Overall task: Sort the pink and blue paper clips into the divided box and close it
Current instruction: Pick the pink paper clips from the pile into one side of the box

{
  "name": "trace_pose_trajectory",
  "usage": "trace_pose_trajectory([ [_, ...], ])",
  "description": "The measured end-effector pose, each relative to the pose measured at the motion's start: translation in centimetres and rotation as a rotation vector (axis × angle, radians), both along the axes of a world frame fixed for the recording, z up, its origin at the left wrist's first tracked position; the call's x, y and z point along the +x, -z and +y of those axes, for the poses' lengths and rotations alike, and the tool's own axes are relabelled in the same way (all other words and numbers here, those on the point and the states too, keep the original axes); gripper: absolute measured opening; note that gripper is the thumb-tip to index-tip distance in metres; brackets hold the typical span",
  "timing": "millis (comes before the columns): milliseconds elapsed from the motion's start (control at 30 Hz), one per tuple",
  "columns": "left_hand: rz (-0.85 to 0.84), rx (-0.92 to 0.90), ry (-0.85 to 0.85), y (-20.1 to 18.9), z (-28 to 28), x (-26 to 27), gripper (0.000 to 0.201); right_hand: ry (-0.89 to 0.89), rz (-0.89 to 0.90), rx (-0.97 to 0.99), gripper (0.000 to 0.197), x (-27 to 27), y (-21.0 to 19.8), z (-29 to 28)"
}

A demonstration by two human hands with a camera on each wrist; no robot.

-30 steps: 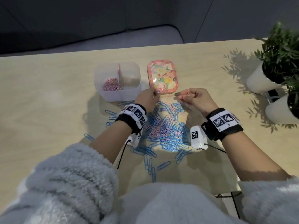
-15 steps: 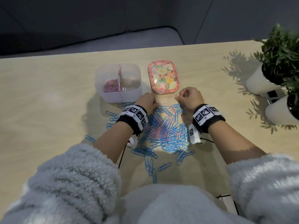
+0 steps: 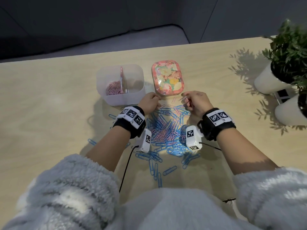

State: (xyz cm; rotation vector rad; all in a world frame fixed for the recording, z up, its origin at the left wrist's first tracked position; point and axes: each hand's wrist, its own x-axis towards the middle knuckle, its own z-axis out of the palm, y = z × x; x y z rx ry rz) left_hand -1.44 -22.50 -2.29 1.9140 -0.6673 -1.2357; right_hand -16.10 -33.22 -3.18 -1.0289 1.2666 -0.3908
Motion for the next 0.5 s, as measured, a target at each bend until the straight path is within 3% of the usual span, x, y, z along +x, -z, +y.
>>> trace_pose_trajectory([
  [133,-0.622,0.082,0.355,0.8,0.1,-0.5,0.019,0.091,-0.087,0.17,0.022,0.4,-0.4,0.2],
  [233,-0.885,0.054,0.498,1.4,0.2,-0.6,0.024,-0.085,0.168,-0.081,0.031,1.4,-0.1,0.6],
  [367,-0.88,0.109,0.57,1.7,0.2,-0.5,0.024,-0.287,0.491,-0.428,0.033,2.7,0.6,1.4],
  [500,-0.737,0.08,0.488,1.3,0.9,-0.4,0.022,-0.301,0.547,-0.415,0.012,3.9,0.5,1.5],
])
